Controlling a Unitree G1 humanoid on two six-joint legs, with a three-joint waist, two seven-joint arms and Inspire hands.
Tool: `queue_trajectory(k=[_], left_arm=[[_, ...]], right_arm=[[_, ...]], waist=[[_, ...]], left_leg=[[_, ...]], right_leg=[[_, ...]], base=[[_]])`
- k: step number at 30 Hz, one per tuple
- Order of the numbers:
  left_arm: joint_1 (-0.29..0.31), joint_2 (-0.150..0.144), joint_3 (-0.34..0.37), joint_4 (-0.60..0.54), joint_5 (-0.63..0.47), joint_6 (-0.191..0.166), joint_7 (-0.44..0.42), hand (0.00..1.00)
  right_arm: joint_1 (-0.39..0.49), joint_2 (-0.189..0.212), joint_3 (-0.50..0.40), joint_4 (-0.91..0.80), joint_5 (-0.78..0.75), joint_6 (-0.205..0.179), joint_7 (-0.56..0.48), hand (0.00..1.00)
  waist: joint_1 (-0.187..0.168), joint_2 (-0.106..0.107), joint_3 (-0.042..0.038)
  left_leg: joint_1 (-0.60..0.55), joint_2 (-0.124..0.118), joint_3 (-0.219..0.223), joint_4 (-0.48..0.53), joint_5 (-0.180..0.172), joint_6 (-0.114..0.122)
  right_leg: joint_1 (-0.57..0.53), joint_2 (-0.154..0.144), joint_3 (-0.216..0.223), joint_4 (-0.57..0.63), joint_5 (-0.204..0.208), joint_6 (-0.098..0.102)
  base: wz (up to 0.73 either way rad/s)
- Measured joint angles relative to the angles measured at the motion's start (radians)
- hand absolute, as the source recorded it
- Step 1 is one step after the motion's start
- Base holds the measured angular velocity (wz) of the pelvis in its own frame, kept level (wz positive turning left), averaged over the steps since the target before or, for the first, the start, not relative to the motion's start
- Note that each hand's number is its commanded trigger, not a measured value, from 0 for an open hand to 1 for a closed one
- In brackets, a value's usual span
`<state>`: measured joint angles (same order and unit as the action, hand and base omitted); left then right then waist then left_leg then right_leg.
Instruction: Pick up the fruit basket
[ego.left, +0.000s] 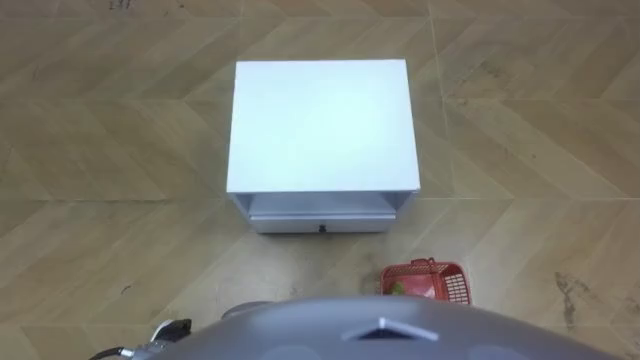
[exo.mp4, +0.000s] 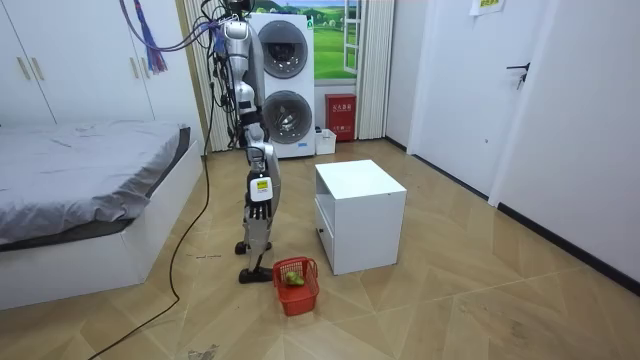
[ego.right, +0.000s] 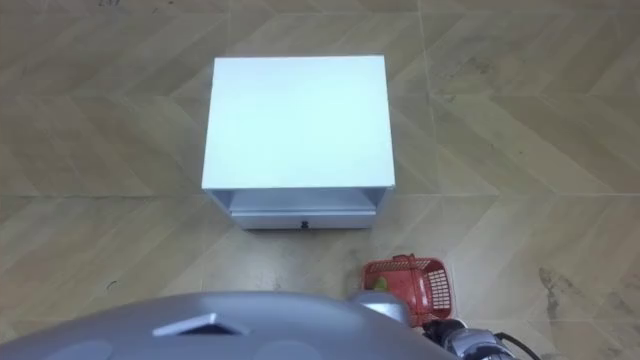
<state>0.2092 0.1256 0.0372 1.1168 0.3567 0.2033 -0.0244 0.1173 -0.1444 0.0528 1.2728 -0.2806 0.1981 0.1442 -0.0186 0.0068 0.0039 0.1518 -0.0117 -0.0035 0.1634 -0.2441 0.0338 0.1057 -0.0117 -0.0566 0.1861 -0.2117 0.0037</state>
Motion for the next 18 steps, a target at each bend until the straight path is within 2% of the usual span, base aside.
queue_trajectory(k=[18], left_arm=[[0.001, 0.000, 0.000, 0.004, -0.003, -0.001, -0.010, 0.00]], right_arm=[[-0.001, 0.000, -0.008, 0.002, 0.000, -0.001, 0.000, 0.00]], waist=[[0.001, -0.009, -0.0005]], left_leg=[[-0.004, -0.001, 0.002, 0.002, 0.000, 0.000]], right_leg=[[-0.004, -0.002, 0.001, -0.001, -0.001, 0.001]], base=[[0.00]])
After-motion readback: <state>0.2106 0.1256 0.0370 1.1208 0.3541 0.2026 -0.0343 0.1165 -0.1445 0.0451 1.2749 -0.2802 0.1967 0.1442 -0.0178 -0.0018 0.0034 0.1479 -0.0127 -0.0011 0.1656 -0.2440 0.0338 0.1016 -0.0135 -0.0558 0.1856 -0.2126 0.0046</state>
